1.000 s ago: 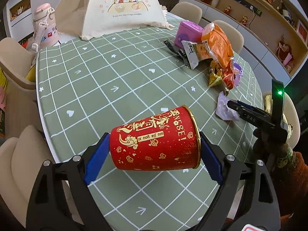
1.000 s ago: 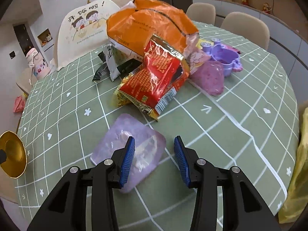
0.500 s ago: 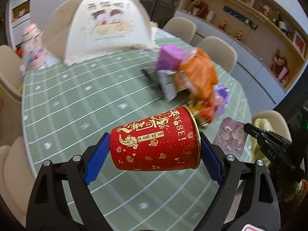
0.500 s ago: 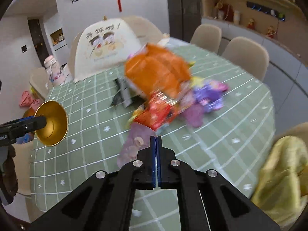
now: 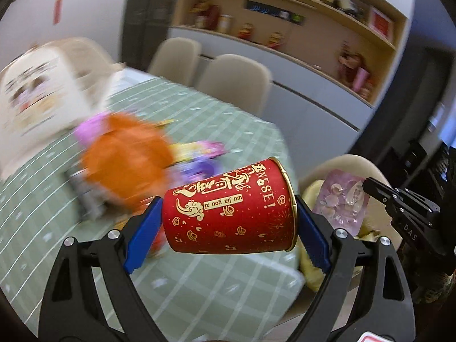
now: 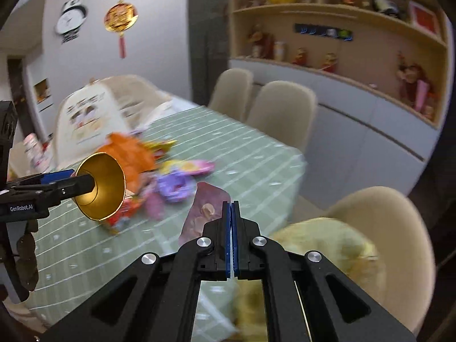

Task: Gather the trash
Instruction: 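Carry the cup and wrapper over the yellow trash bag with both grippers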

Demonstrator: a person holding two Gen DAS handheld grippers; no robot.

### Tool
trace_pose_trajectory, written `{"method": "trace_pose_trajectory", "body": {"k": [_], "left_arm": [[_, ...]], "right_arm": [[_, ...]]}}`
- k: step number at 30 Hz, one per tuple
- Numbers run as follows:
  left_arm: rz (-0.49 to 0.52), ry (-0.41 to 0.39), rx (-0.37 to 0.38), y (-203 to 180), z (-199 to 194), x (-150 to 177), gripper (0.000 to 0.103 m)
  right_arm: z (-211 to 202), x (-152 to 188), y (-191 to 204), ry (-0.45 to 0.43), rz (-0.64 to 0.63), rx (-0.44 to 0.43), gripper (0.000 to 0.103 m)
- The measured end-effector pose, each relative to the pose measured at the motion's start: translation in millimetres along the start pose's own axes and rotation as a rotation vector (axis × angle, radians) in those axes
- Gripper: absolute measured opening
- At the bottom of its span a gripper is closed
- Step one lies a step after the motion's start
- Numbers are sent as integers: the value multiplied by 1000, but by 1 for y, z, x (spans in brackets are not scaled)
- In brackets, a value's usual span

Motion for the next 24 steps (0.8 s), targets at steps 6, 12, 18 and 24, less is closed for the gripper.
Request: {"method": "trace_pose_trajectory", "body": {"k": [6, 12, 18, 24], "left_arm": [[111, 11, 147, -100, 62, -44, 84], [201, 52, 266, -193, 107, -58, 84], [242, 157, 384, -243, 150, -48, 90], [166, 175, 402, -239, 162, -46, 94]], "right_arm": [[-17, -16, -106, -57, 80, 126, 4], [-31, -21, -186, -70, 124, 215, 4], [-33, -22, -239, -74, 177, 253, 4], [-19, -15, -251, -42, 198, 206, 4]]}}
Point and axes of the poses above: each gripper's, at about its wrist camera, not at the fingertips, and z roughly the way its jaws point, y to its left, x to its underside, the point moved 6 cm from there along z, roughly the way its jaws point, and after that the axes turned 13 degrees about z, right-handed, at the moved point
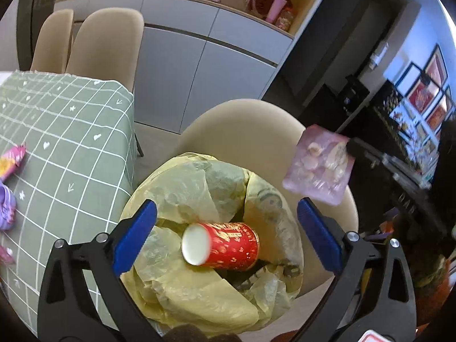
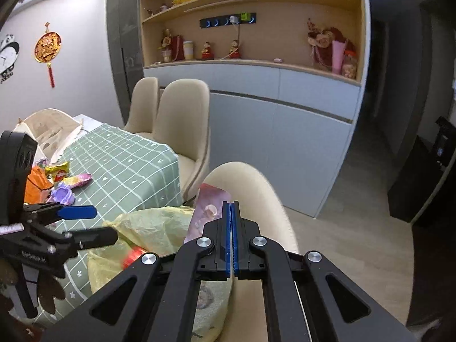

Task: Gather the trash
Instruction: 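Carry the cup and wrapper over the yellow trash bag with both grippers, then open the left gripper over the bag while the right gripper releases the wrapper, then grasp the red snack packet with the left gripper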

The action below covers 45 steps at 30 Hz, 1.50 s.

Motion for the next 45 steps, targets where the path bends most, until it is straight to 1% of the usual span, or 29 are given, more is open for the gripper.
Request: {"method": "trace_pose_trajectory", "body": {"k": [1, 4, 7, 8, 12, 16, 18, 22, 26, 28, 30, 32, 34, 37, 39, 41, 43, 45], "left_arm": [[-11, -8, -5, 3, -3, -1, 94], [-52, -34, -55, 18, -15, -3, 94], [-68, -52, -125, 32, -29, -2, 94], [-68, -56, -156, 37, -35, 0, 94], [-69, -51, -228, 51, -49, 6, 94], [-77, -42, -261, 62, -60, 17, 94], [-95, -40, -270, 70, -66, 24, 94], [-135, -42, -287, 87, -80, 43, 94], [-170, -36, -295, 106, -96, 62, 94], [-183, -34, -298, 117, -107, 74, 94], [-193, -35, -300, 130, -119, 85, 94], [-209, -40, -318, 146, -133, 97, 94], [-240, -46, -325, 161, -145, 109, 94], [-289, -82, -347, 187, -173, 129, 94], [-316, -113, -371, 204, -195, 144, 94], [-322, -137, -407, 220, -216, 159, 94], [-318, -140, -435, 233, -232, 172, 94], [-328, -124, -449, 248, -245, 187, 94]], "right_arm": [[5, 2, 3, 14, 0, -21, 4], [17, 16, 17, 65, -12, -73, 4], [43, 42, 40, 155, -44, -99, 4], [56, 55, 46, 202, -56, -105, 4], [95, 102, 68, 361, -116, -103, 4], [112, 130, 79, 440, -158, -90, 4], [115, 135, 78, 456, -148, -77, 4], [108, 132, 68, 434, -77, -74, 4], [92, 116, 60, 372, 0, -70, 5], [82, 111, 56, 342, 23, -46, 8], [69, 109, 58, 311, 45, -27, 22], [56, 107, 63, 285, 50, -17, 29], [44, 106, 70, 260, 46, -1, 29], [26, 102, 93, 209, 44, -1, 29], [13, 99, 114, 170, 30, -25, 29], [5, 97, 134, 149, 23, -53, 29], [1, 97, 160, 130, 23, -96, 29], [2, 100, 186, 129, 18, -134, 29]]}}
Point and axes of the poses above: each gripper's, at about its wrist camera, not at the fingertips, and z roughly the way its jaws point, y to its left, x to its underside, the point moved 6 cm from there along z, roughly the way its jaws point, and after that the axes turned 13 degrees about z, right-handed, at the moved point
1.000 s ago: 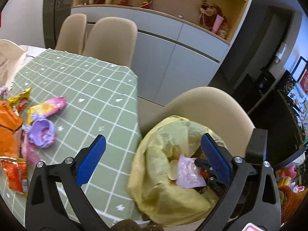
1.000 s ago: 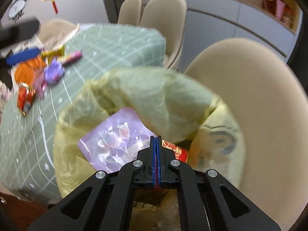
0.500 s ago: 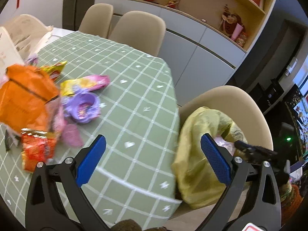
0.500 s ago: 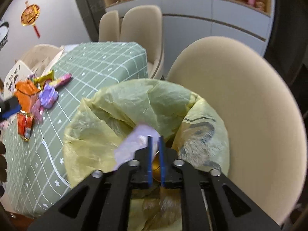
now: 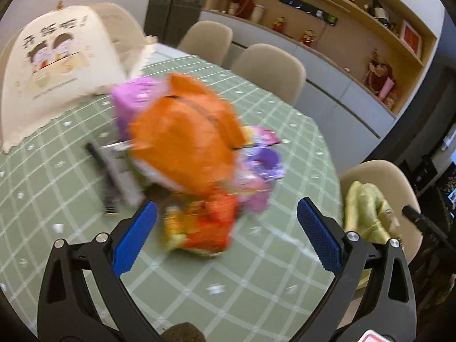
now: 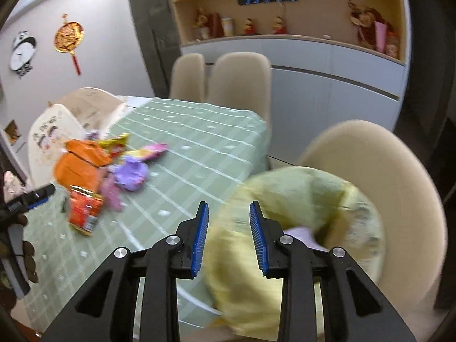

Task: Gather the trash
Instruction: 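Grasp the red snack packet with the left gripper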

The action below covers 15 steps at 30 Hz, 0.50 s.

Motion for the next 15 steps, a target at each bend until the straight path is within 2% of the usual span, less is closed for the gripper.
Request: {"method": "trace_pose_trajectory", "body": {"k": [4, 7, 9, 12, 15], "left_arm": [[-14, 55, 22, 34, 4, 14, 94], [5, 59, 47, 38, 7, 19, 94], [20, 55, 67, 33, 11, 19, 93], [80, 53, 88, 14, 20, 17, 87], [163, 76, 60, -8, 37, 14, 75]], "right_arm": [[10, 12, 46, 29, -32, -64, 29], [18, 24, 75, 58, -74, -98, 29], [21, 32, 87, 74, -107, -102, 29], [26, 42, 94, 98, -118, -105, 29], [29, 45, 92, 109, -98, -104, 29]]}}
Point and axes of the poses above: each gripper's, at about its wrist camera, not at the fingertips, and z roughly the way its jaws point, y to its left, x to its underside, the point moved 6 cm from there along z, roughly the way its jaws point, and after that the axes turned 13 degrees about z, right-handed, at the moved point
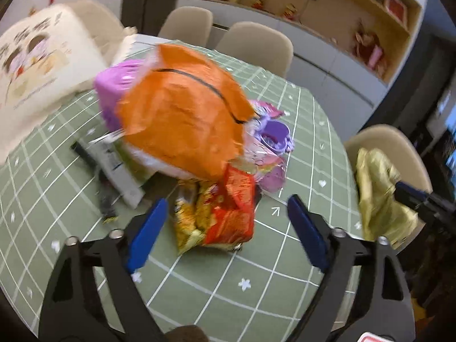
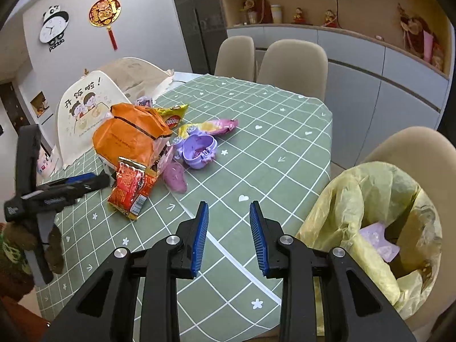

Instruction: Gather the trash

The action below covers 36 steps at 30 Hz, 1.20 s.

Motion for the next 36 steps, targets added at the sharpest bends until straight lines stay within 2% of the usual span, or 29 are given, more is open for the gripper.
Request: {"method": "trace_pose_trajectory", "body": {"k": [1, 4, 6, 7, 10, 15, 19, 20, 23, 30, 36], "left_arm": [[13, 13, -6, -4, 6, -1, 71], [24, 46, -26, -11, 24, -5, 66], [0, 90, -2, -11, 37, -4, 49], [-17, 109, 7, -11, 41, -4, 35], [-35, 100, 34, -13, 33, -6, 28], [-38, 54, 61, -14, -6, -11, 28], [-113, 62, 81, -3, -24, -5, 28], [-133, 70, 80, 0, -26, -1, 28], [-165, 92, 57, 12, -30, 11, 29], [-253, 91, 12, 44, -33, 17, 29], [-252, 95, 6, 49, -26, 15, 30]], "right_arm": [[1, 0, -2, 0, 5, 2, 29], [-2, -1, -8, -10, 24, 4, 29], [0, 0, -12, 0, 37, -7, 29], [2, 1, -14, 10, 46, -13, 29], [9, 2, -17, 28, 53, -25, 29], [37, -4, -8, 74, 31, -51, 29], [63, -20, 12, 80, -6, -77, 29], [73, -26, 19, 81, -13, -89, 32], [104, -45, 35, 85, -11, -105, 42], [176, -68, 51, 141, 78, -92, 43], [214, -65, 57, 184, 31, -32, 43]]}}
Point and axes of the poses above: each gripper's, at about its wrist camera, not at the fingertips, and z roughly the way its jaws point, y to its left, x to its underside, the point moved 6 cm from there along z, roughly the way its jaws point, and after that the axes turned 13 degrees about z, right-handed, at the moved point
